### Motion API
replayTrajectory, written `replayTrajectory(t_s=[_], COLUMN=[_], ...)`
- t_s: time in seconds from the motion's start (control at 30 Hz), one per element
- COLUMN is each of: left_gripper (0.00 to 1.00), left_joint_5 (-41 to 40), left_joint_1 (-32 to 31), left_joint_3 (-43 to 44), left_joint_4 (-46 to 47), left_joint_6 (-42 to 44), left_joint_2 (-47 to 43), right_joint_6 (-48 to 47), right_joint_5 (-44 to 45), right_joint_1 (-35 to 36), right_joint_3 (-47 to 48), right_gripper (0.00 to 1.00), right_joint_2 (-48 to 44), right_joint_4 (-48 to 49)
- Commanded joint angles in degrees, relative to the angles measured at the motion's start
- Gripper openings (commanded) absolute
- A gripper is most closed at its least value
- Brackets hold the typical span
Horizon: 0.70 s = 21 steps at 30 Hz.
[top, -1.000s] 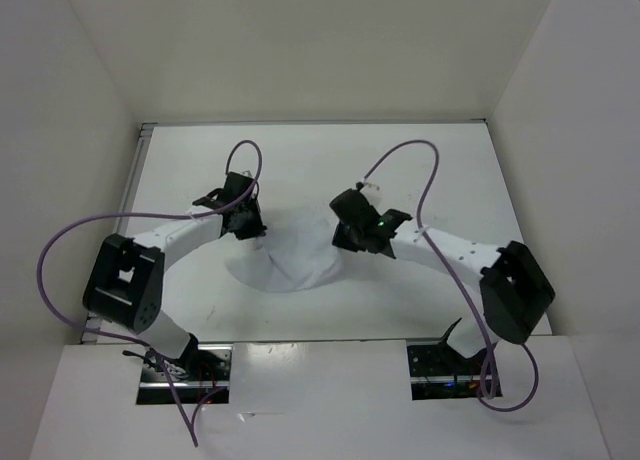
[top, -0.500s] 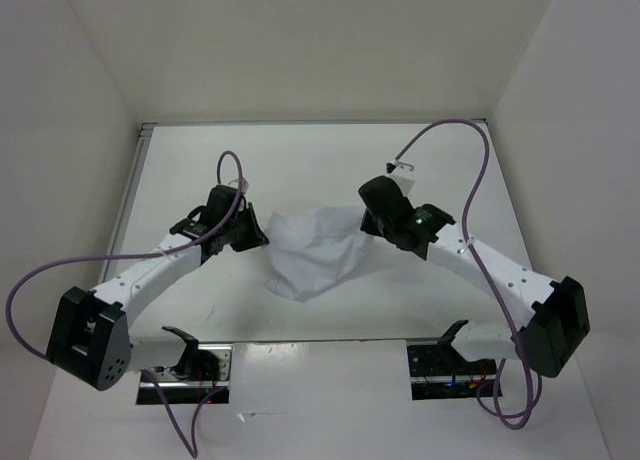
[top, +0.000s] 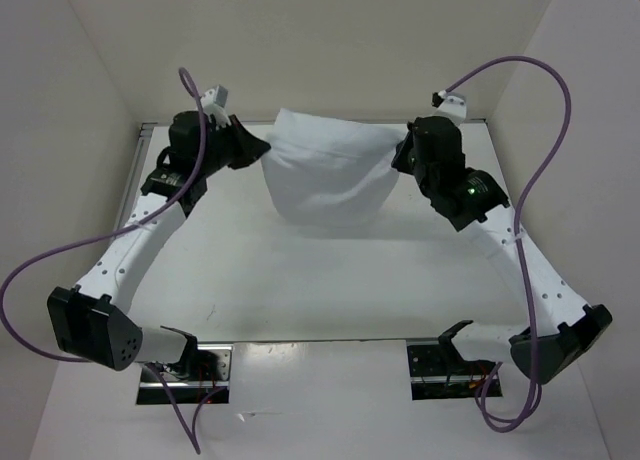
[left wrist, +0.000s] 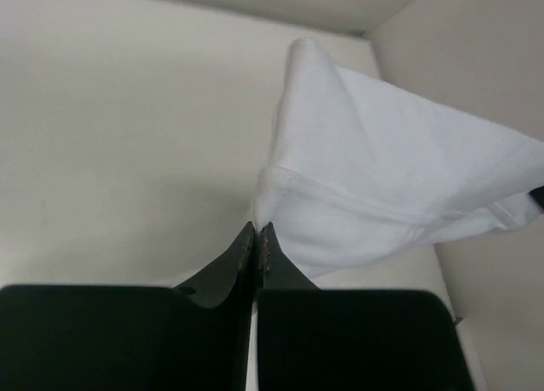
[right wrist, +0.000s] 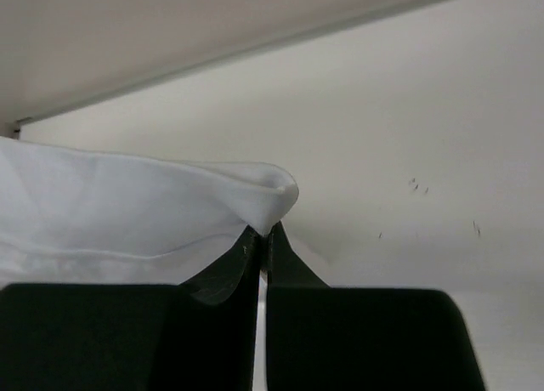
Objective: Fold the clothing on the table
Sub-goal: Flatten the skirt out
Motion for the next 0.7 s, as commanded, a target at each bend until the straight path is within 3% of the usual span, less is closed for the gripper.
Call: replayTrajectory(t_s=[0.0,0.07,0.2,0.47,0.67], left_gripper=[0.0,0.0,0.0,0.0,0.0], left_joint_5=[8.4,10.7,15.0,13.4,9.9], left_joint_1=[3.7,5.0,5.0,1.9,1.9], left_joint_3=[5.0,5.0,-3.1,-33.1,-34.3], left_joint_4=[8.3,10.6,17.3,20.1,13.6], left_joint_6=[1.7,1.1,-1.7,-4.8,-4.2], left_joint_2=[-0.4,0.3,-2.3,-13.1,-24.4], right_joint_6=[-9.5,-12.3,-14.3,-9.1,-7.4], right_joint_5=[-0.2,-2.9,-8.6,-17.1,-17.1], right_joint_1=[-1.2,-1.2,-1.2,3.0,3.0], right_joint_3=[3.9,3.4,-1.3,-17.3,-18.4], right_gripper=[0.0,0.0,0.0,0.0,0.0], right_joint_2=[-3.7,-5.1,-8.2,-14.1,-16.7], right_joint_4=[7.7,10.3,12.0,4.2,-1.0])
